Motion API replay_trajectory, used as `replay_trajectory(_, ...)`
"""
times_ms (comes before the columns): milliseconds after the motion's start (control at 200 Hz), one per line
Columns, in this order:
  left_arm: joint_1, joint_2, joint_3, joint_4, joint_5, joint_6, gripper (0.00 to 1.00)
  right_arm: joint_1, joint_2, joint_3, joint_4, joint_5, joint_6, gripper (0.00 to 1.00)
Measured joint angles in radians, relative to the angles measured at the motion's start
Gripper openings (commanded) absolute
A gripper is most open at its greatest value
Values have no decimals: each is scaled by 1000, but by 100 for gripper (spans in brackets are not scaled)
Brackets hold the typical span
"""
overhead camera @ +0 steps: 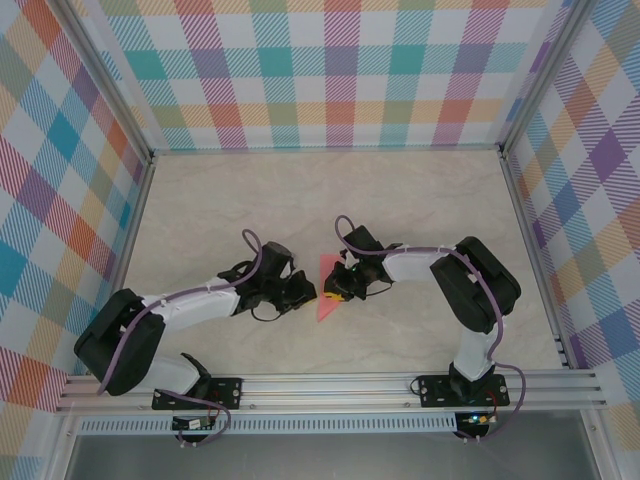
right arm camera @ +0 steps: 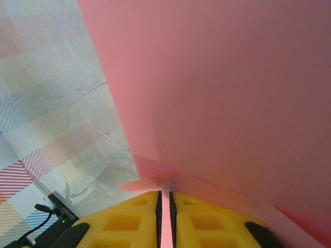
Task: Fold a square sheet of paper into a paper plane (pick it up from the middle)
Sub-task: Third fold the triangle at the center of the table.
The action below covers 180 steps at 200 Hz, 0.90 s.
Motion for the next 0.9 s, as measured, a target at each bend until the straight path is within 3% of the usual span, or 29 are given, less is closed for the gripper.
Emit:
replay_trajectory(320,-85,143,31,28,9,-10,1,2,-7,-5,-1,15,0,13)
replay_trajectory(900,-92,192,38,24,-17,-9,1,2,-33,-13,-25,34,0,12)
